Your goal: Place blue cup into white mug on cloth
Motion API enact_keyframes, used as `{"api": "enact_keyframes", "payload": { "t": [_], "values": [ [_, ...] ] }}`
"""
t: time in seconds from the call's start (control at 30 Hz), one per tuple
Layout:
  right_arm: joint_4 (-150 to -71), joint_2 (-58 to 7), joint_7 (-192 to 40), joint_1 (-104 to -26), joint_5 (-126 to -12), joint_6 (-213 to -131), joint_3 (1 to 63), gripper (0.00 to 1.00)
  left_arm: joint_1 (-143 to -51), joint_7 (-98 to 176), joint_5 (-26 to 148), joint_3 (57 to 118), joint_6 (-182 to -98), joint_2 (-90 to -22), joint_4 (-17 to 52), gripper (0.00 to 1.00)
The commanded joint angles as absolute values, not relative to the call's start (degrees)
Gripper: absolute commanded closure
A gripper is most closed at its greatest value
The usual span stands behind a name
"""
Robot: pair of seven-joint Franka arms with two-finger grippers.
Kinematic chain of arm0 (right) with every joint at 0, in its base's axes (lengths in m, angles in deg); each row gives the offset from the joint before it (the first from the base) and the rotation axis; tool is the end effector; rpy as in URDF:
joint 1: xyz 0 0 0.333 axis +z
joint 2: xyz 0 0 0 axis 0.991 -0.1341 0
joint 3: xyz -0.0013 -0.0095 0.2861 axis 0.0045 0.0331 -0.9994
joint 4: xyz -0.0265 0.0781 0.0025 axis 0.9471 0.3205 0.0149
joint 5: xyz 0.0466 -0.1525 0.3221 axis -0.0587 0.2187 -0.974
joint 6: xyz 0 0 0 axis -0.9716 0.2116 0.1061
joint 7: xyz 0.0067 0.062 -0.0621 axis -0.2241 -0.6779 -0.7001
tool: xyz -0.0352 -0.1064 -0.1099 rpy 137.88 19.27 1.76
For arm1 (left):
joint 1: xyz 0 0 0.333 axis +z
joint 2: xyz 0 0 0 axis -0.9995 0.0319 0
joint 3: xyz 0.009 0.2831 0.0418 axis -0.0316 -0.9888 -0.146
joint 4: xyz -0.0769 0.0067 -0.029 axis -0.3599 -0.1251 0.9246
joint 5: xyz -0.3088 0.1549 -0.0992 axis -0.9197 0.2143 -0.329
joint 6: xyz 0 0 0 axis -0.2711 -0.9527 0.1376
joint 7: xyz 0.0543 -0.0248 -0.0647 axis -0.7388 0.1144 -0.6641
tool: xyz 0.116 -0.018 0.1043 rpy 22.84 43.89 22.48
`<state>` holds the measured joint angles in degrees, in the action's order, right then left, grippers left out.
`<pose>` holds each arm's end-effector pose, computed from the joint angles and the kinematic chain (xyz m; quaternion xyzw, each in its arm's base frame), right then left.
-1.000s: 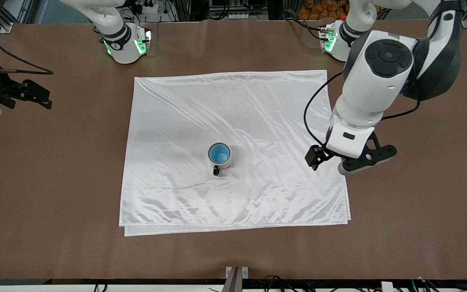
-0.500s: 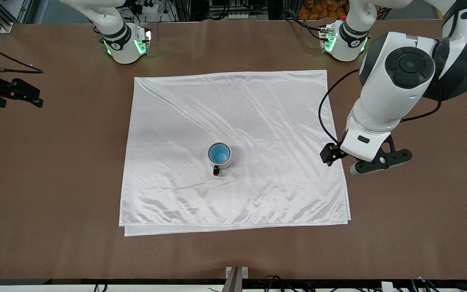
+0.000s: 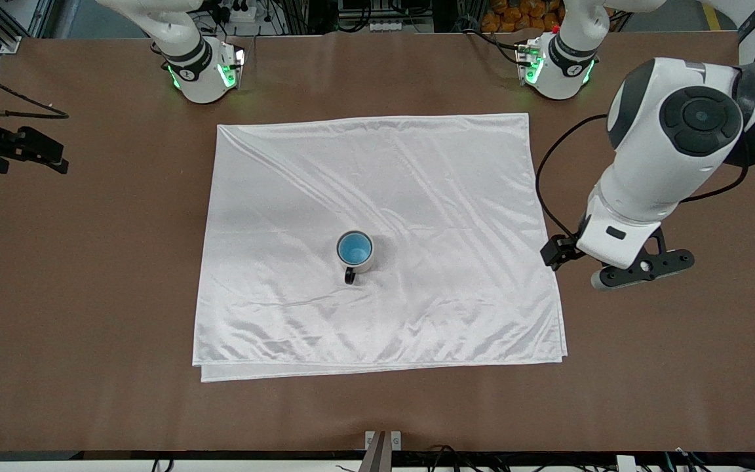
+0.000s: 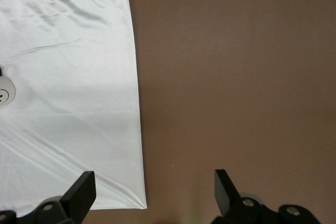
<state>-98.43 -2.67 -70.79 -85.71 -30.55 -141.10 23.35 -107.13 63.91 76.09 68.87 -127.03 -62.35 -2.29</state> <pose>0.5107 -0.0066 0.5517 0.9994 -0.0057 -0.0313 0.0096 0.6037 -0.1893 0.4537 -0.9926 -0.0989 -0.0631 0.0300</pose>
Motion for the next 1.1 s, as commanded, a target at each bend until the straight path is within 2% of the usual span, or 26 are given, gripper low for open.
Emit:
{"api": "enact_keyframes", "payload": {
  "t": [0.0, 1.07],
  "values": [
    [-98.53, -1.65, -71.89, -86.25, -30.82, -140.52, 23.52, 0.00, -105.40, 60.71, 76.83, 69.43, -125.98, -64.02, -1.13, 0.00],
    [-98.53, -1.30, -72.07, -86.07, -30.64, -140.34, 24.48, 0.00, -99.69, 53.06, 74.37, 69.60, -122.81, -65.08, -0.96, 0.00]
  ]
}}
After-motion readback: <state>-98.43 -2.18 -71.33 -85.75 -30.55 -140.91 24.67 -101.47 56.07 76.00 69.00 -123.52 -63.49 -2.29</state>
